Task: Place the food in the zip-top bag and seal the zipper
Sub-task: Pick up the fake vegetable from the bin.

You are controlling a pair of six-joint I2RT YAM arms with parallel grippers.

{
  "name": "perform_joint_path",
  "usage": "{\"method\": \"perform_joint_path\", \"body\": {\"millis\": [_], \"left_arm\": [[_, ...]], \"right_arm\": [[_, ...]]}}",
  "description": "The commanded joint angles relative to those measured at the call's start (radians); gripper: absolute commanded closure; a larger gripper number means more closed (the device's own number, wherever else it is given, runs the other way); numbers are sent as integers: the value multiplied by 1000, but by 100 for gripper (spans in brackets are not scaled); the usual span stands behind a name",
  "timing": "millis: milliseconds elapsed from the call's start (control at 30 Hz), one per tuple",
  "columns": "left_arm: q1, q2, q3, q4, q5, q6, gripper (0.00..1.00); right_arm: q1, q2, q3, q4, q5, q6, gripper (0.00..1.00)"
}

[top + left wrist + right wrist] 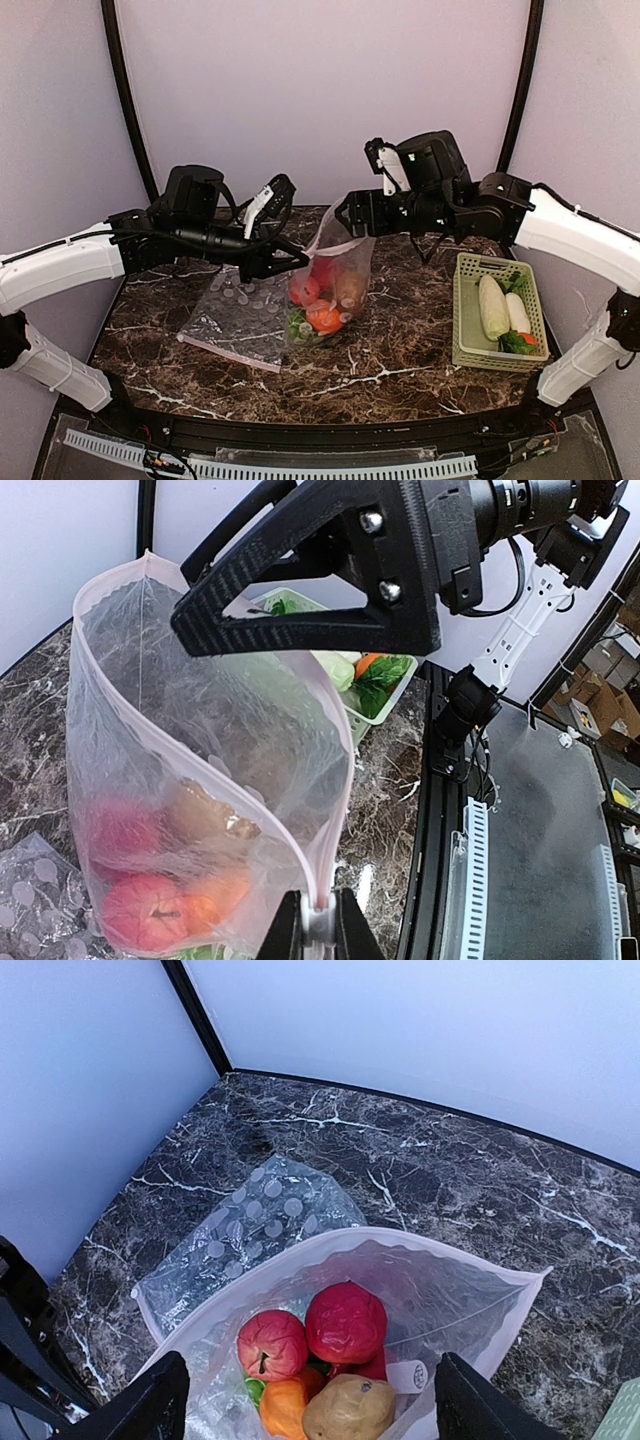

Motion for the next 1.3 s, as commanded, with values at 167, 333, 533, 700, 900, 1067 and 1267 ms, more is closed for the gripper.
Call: {"method": "perform_joint_path", "body": {"millis": [167,333,533,700,900,1067,1267], "left_arm": [[-4,-56,-41,38,-57,-87,99],[-4,-60,-44,-2,-104,-109,99],[-4,-62,-55,-5,-122,-145,99],[-4,-62,-48,-6,-130,-162,99],[-3,-59,-46,0,-125,-176,99],[-4,-53,-41,1,-118,-178,99],[-3,-55,-24,-12,-102,-170,99]], "right_arm": [[7,-159,19,-184,34,68,12],[-42,-235,6,-367,75,165,11],[-210,-314,-121,-474,34,238,11],[-398,-369,-281,-462,-60,257,11],[-649,-415,-510,-359,-260,245,12],[-804,-442,-671,-251,-388,249,12],[-908,-417,-747,-205,-366,239,13]]}}
